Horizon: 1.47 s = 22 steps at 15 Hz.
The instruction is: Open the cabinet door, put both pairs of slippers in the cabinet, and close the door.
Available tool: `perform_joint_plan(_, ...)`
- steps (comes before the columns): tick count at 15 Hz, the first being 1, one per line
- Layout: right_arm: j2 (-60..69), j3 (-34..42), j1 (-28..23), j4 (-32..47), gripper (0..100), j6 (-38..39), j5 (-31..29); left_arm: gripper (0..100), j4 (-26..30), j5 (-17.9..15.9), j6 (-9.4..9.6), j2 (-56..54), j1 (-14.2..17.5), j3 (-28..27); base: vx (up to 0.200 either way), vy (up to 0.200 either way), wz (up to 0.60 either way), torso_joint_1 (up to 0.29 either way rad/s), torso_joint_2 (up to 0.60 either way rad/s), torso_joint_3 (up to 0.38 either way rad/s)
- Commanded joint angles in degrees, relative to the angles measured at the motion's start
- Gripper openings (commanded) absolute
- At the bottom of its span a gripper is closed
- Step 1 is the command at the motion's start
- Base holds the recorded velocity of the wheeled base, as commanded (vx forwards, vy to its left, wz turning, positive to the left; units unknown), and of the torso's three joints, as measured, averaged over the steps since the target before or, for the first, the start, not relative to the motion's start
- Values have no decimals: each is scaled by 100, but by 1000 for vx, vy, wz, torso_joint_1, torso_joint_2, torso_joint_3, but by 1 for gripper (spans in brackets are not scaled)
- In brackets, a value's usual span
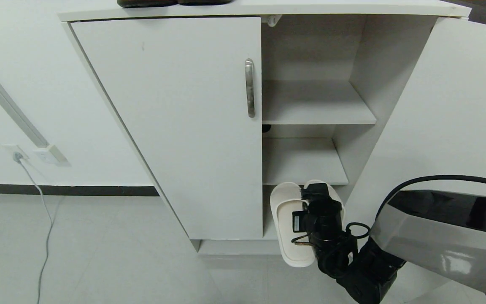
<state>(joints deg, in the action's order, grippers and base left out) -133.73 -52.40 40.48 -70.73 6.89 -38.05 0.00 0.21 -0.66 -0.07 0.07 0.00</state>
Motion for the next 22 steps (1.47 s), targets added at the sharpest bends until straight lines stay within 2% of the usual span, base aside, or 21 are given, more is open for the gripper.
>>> perform_joint_plan(1, -268, 115, -58, -784, 0, -434, 17, 0, 0, 6, -4, 7, -7, 0, 0, 0, 0, 0, 0, 0)
perform_joint_plan(9, -329, 98, -93, -1127, 0, -592, 8, 0, 0, 6, -4, 7, 1, 0, 0, 0, 0, 0, 0, 0)
perform_joint_plan(17, -303, 28, -137, -1189, 0, -601, 8, 0, 0, 14, -4, 7, 1, 0, 200, 0, 0, 1, 2, 2)
perform_joint_plan(22, -311, -131, -155, -1127, 0, -627, 96, 0, 0, 14, -4, 7, 1, 0, 0, 0, 0, 0, 0, 0)
